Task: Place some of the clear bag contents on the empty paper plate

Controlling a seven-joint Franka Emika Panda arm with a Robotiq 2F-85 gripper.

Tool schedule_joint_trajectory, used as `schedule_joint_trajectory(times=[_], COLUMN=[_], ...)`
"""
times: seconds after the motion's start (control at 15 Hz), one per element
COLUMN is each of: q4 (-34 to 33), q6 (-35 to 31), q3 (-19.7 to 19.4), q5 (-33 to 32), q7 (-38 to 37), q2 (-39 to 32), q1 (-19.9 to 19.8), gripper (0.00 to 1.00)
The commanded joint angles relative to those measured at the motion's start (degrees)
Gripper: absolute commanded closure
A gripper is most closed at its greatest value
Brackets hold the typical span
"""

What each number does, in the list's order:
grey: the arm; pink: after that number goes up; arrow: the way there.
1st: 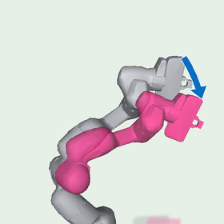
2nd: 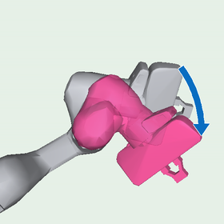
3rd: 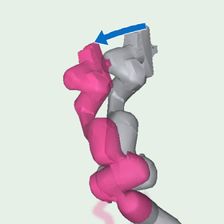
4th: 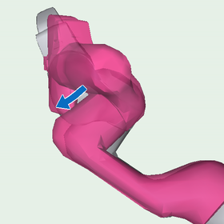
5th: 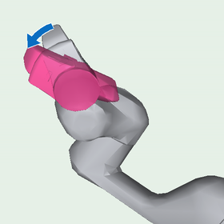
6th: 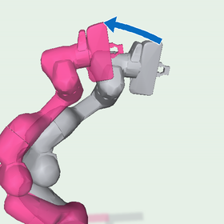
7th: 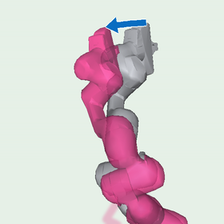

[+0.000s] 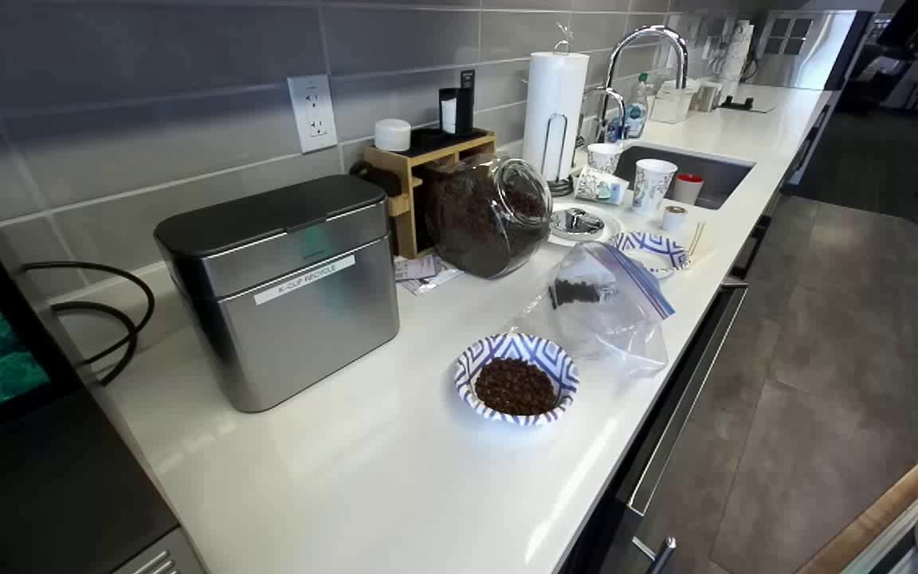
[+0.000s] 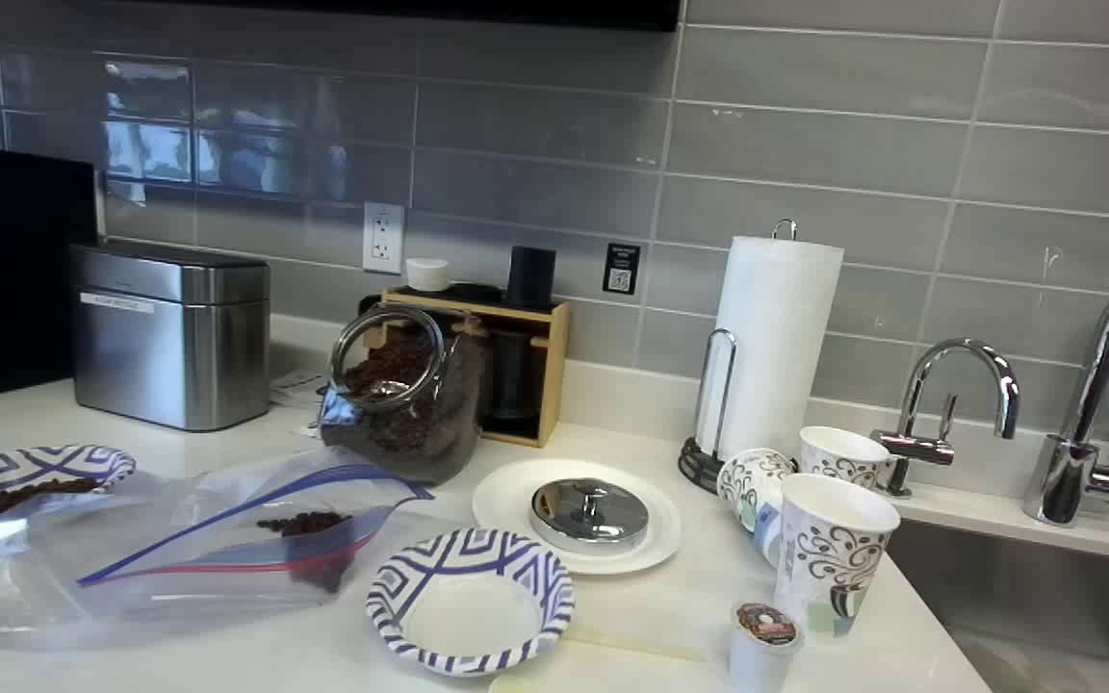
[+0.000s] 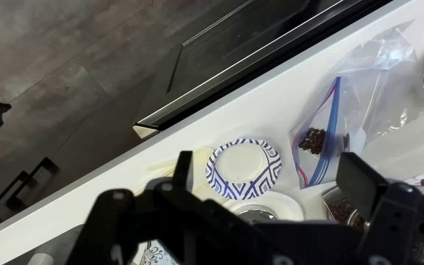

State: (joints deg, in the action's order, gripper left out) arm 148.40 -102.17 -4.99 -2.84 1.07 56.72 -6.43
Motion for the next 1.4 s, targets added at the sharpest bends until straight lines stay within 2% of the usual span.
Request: schedule_joint_trajectory(times=[0.0, 0.33, 0.47, 0.67, 0.87, 0.93, 1.0, 1.2, 1.33], q4=[-0.2, -0.2, 1.6, 6.4, 10.6, 8.8, 9.8, 9.9, 9.9], q6=[0.2, 0.2, -1.8, -11.9, -26.4, -29.6, -33.2, -39.0, -41.7], q3=[-0.2, -0.2, 1.3, 1.8, 1.6, 1.5, 1.0, -0.4, -1.2], q5=[-0.1, -0.1, -1.3, 1.1, 4.1, 5.3, 7.0, 12.7, 16.2], q7=[-0.1, -0.1, -2.2, -6.8, -9.0, -9.2, -8.8, -6.9, -5.4], q2=[-0.1, -0.1, -3.3, -6.8, -11.6, -15.5, -17.5, -22.9, -26.4], q1=[0.2, 0.2, -0.7, -0.7, 0.4, 0.9, 1.8, 4.5, 6.4], gripper=[0.00, 0.00, 0.00, 0.00, 0.00, 0.00, 0.00, 0.00, 0.26])
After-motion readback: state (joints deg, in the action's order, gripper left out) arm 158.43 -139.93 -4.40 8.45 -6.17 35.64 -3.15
